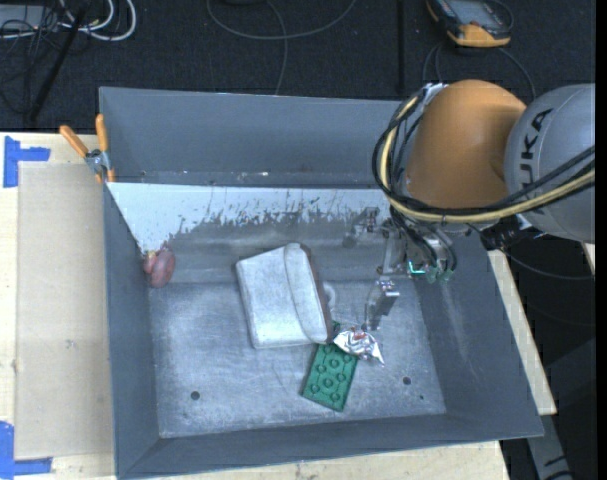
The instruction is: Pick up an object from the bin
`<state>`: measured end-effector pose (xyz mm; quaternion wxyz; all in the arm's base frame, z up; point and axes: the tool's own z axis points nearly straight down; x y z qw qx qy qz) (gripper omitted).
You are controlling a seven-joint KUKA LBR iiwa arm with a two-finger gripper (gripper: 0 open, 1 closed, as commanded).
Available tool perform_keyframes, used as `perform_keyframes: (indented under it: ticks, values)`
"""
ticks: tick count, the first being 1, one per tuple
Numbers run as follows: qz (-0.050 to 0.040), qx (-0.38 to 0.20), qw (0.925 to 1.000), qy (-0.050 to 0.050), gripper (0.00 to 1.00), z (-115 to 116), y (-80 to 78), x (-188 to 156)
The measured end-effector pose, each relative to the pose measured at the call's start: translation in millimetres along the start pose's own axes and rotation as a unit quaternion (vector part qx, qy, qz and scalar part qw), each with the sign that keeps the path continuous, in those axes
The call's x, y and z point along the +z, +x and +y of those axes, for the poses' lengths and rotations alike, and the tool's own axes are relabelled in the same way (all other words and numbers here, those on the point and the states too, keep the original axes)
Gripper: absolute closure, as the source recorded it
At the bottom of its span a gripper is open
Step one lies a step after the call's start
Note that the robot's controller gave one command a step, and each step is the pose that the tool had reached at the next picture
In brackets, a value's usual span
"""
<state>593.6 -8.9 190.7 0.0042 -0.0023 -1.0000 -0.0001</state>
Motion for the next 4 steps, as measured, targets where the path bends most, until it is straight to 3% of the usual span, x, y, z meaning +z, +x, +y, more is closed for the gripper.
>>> perform_keyframes:
  ticks: [1, 2, 3, 4]
  values:
    - [-0.0007, -0.061, 0.9981, 0.000, 0.00, -13.1, 66.8, 116.0]
    - [-0.0063, -0.062, 0.9981, 0.001, 1.00, -13.2, 62.8, 111.2]
    - [-0.0076, -0.061, 0.9981, 0.001, 1.00, -11.6, 78.4, -4.7]
    - [-0.0086, -0.059, 0.9982, 0.001, 1.00, -17.5, 75.5, -81.9]
